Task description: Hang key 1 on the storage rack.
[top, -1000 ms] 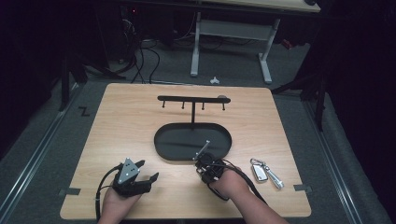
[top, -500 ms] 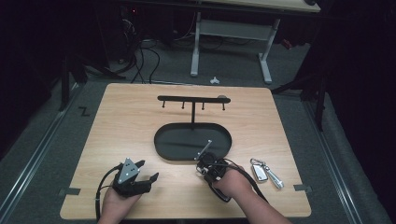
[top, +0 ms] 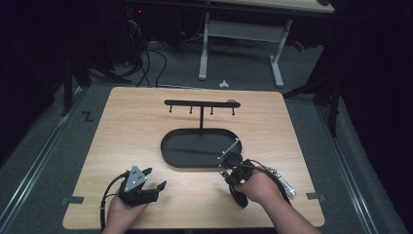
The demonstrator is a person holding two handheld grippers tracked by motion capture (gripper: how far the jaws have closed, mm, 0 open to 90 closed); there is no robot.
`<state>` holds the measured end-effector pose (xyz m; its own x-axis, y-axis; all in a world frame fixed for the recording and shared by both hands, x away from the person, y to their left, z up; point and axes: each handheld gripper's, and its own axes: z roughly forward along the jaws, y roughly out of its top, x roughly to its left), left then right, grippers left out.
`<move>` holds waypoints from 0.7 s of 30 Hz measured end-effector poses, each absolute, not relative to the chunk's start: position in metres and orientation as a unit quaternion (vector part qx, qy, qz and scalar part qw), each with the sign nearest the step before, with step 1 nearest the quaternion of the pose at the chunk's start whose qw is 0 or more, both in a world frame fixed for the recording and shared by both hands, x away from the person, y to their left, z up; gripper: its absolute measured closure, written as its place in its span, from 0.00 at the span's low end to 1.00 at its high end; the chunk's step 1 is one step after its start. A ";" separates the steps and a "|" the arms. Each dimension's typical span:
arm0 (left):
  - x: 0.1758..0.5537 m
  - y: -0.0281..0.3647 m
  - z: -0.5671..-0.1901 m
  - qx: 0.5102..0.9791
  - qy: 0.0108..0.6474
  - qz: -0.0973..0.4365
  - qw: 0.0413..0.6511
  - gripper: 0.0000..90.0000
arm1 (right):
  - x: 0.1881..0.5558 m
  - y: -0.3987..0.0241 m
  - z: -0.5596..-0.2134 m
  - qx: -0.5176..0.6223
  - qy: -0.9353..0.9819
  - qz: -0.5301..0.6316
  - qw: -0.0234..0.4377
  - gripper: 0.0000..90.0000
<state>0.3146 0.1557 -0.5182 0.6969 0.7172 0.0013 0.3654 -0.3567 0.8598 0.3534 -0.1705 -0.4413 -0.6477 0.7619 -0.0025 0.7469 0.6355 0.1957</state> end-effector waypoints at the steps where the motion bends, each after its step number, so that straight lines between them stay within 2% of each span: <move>1: 0.315 0.156 -0.518 0.801 0.338 0.193 0.455 0.32 | 0.353 -0.172 -0.440 0.417 0.903 0.088 0.043 0.90; 21: 0.314 0.154 -0.519 0.804 0.334 0.191 0.453 0.32 | 0.347 -0.200 -0.416 0.437 0.893 0.090 0.056 0.90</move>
